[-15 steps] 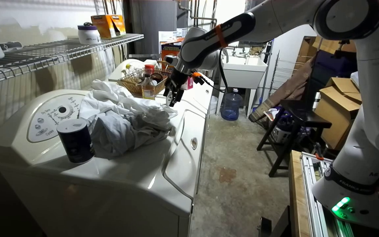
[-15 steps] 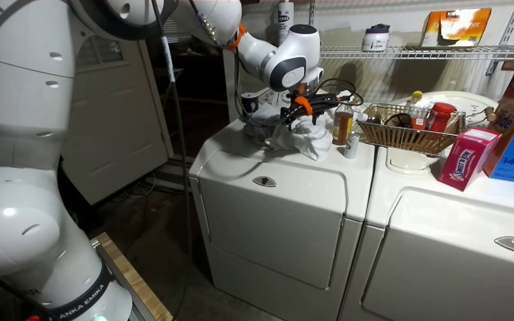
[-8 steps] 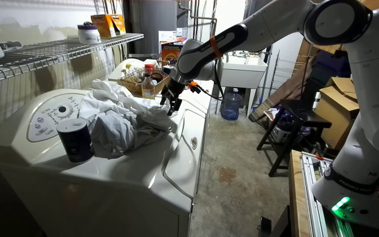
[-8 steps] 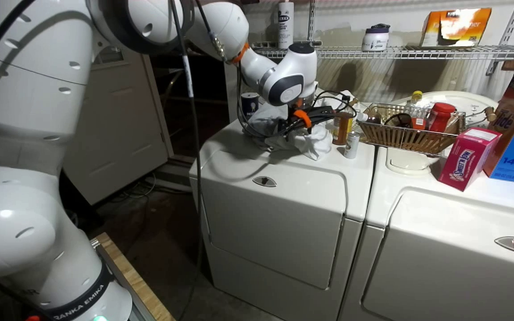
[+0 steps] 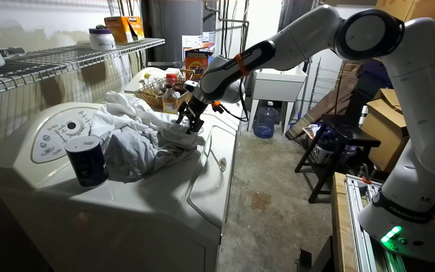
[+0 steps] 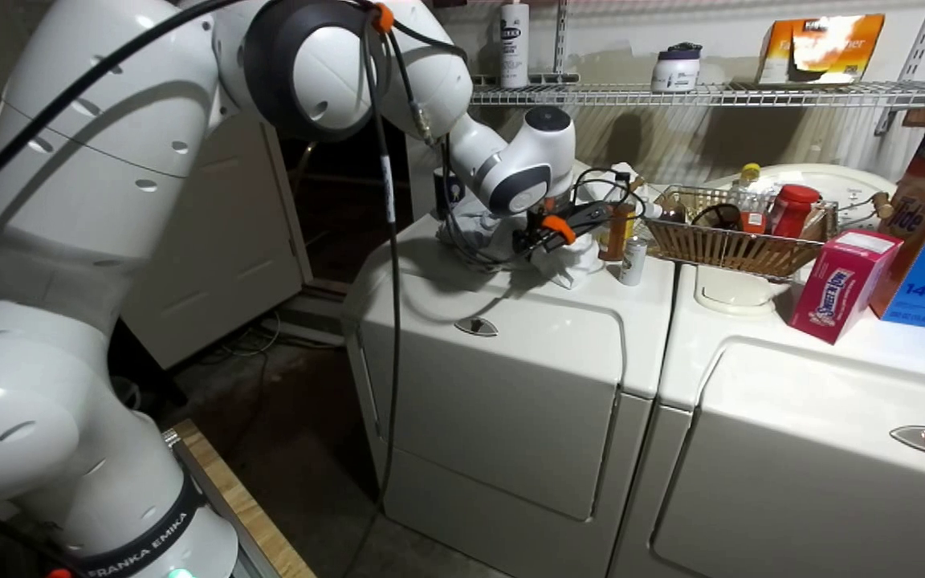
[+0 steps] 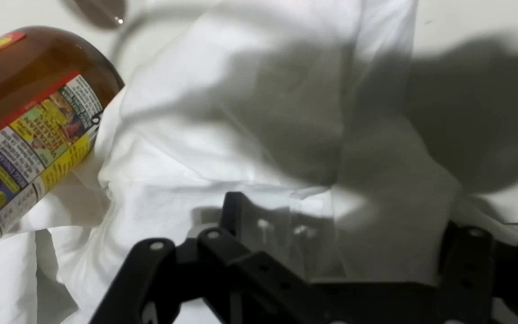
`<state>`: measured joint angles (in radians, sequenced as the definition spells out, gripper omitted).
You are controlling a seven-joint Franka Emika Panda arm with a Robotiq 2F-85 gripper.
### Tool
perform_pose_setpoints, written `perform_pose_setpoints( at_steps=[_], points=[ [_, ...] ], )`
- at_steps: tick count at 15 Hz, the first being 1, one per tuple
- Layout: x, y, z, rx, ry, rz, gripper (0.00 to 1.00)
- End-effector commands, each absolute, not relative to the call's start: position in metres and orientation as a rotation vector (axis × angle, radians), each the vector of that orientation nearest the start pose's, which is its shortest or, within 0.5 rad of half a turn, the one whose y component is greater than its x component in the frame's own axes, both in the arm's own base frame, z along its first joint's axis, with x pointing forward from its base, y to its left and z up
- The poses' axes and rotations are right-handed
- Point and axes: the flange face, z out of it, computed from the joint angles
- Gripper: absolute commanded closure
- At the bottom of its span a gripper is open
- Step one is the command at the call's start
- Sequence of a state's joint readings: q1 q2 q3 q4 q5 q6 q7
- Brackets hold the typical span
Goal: Pick up the white clothing then place it back down on the washing machine.
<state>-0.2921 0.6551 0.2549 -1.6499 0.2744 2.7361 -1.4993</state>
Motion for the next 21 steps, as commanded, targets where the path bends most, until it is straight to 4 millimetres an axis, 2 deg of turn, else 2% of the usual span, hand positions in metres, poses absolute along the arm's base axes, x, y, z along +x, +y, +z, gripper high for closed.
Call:
perform_pose_setpoints(
  at_steps=[1, 6, 9, 13, 21],
  points=[
    [0.734, -0.069, 0.281, -2.558, -1.745, -0.959, 0.41],
    [0.734, -0.061, 0.285, -2.559, -1.727, -0.995, 0.76],
    [0.73, -0.059, 0.297, -2.611, -1.689, -0.975, 0.96],
    [0.726, -0.055, 0.328, -2.694, -1.552, -0.992, 1.0],
    [0.719, -0.02, 0.423, -2.792, -1.086, -1.051, 0.99]
  ],
)
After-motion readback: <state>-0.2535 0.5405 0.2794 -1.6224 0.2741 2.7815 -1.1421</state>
